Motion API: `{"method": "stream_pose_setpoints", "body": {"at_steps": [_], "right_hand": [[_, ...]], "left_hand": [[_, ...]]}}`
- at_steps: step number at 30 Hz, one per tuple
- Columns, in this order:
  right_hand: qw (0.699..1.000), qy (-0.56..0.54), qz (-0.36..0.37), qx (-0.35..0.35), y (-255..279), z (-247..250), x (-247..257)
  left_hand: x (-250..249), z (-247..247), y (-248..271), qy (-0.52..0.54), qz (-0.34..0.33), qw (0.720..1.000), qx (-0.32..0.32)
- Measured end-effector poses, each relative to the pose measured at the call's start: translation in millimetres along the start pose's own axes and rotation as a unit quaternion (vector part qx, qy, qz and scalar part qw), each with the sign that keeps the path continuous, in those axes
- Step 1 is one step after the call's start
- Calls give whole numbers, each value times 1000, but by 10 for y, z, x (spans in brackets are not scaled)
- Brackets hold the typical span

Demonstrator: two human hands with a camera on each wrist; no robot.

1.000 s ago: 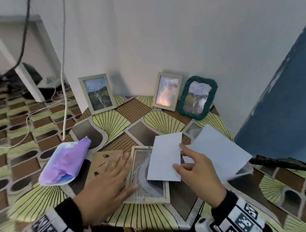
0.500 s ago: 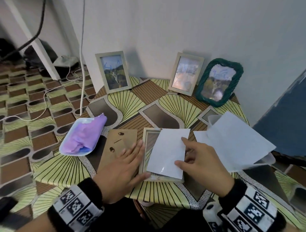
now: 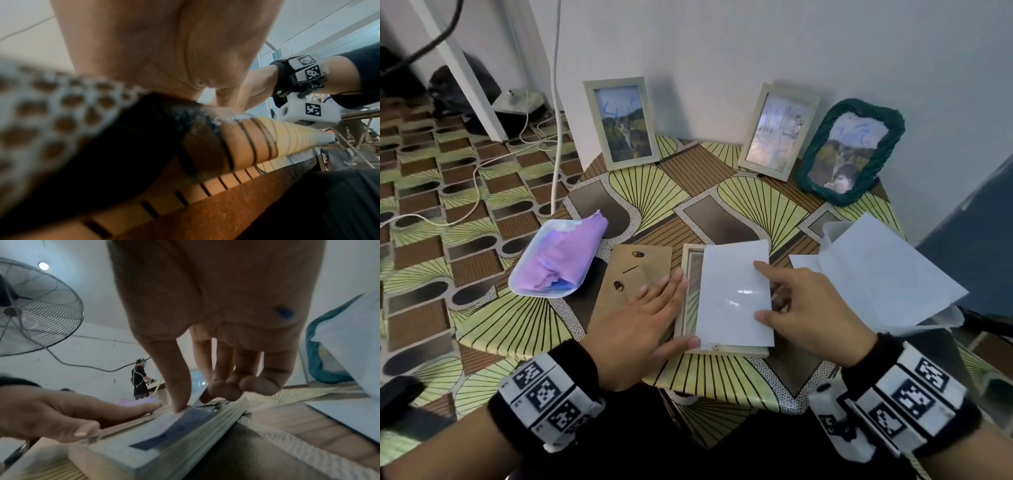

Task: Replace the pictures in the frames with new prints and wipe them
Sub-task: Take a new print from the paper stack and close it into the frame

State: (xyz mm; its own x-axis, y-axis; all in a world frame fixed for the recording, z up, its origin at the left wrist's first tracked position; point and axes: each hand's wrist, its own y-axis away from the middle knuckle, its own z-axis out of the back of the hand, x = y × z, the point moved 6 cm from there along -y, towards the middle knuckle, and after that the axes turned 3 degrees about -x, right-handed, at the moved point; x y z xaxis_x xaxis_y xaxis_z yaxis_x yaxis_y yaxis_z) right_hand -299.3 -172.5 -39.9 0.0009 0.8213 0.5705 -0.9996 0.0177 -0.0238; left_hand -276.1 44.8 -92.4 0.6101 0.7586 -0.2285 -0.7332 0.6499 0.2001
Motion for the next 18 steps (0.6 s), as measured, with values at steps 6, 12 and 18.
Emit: {"method": "stream_pose_setpoints", "body": {"at_steps": [6,12,18], "right_hand": [[982,160,26,100,-191,-183,130],[940,312,57,125,-169,-242,245],[911,384,95,118,-114,-312,276]], "left_hand": [[-14,0,-2,-7,1,1000,2],[-14,4,0,-12,-1,1000,7],[-9,-8,-11,-19,-5,1000,9]]}}
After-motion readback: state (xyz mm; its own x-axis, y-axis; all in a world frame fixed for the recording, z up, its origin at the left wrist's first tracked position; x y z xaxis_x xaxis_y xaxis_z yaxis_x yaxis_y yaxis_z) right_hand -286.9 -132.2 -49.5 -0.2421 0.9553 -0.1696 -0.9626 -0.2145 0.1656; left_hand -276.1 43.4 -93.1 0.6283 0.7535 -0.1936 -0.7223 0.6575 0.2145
